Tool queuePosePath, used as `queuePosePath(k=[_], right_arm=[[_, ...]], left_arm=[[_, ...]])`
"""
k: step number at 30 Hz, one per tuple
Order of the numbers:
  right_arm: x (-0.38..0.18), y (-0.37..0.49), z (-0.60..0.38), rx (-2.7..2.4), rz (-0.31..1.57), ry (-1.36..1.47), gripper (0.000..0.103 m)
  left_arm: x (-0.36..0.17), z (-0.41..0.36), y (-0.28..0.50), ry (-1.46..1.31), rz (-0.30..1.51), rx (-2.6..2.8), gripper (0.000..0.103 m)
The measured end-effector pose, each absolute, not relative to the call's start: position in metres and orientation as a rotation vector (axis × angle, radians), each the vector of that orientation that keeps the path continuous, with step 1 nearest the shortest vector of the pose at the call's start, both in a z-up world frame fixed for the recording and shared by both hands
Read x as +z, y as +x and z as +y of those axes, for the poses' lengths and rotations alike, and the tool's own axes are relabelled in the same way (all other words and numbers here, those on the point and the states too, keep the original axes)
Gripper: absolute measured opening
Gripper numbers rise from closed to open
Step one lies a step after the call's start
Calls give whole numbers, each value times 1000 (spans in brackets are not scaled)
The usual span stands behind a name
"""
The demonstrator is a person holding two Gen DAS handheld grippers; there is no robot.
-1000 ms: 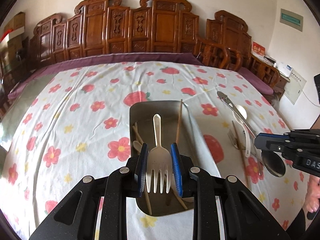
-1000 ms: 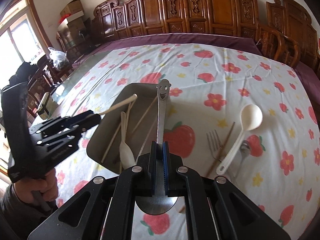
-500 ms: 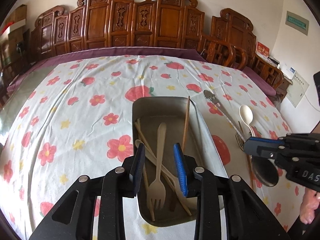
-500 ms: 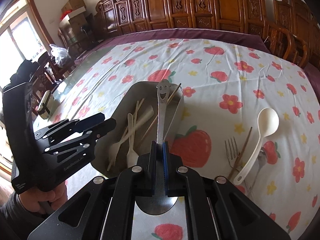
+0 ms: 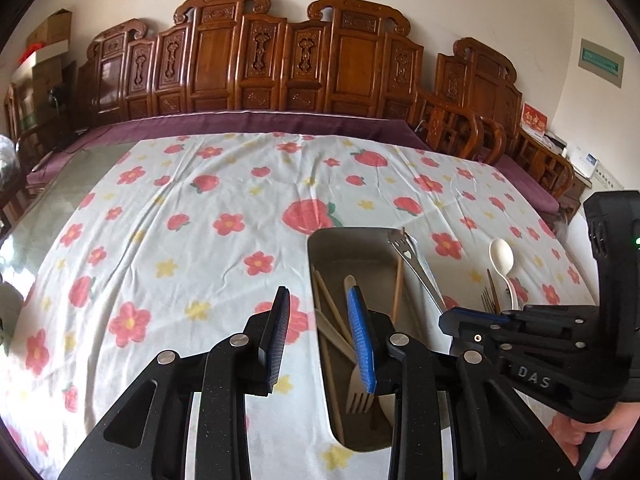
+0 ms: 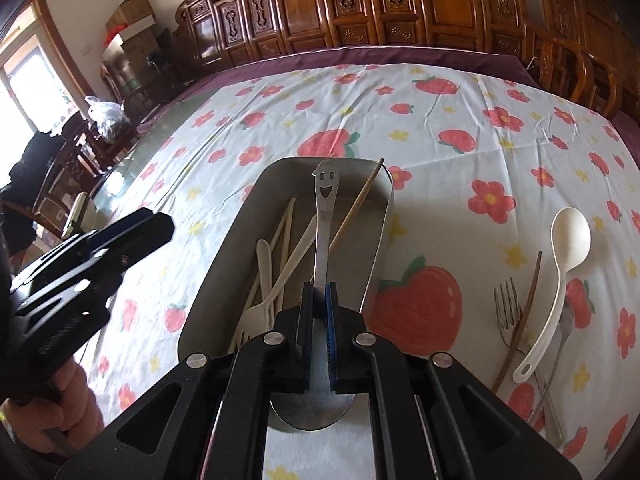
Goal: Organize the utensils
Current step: 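Lower the fork and smiley spoon into the tray and open both tools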
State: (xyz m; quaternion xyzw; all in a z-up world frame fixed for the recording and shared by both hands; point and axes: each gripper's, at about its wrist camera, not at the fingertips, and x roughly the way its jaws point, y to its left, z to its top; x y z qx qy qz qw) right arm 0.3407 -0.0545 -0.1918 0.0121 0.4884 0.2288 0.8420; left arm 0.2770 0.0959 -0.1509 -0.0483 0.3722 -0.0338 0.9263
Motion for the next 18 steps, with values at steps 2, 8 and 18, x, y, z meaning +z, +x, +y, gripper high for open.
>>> queuePosePath(k=[2,8,18], right_arm=[[-194,343,-53,471,1035,32,7],[-200,350,-47,437,1026,40,11],[-193,346,-54,469,1003,57,23]], left_arm=[[-151,98,278,-101,763,-66,28],[-151,102,278,-106,769,-62,28],[-152,101,278,-95,774,-65,28]])
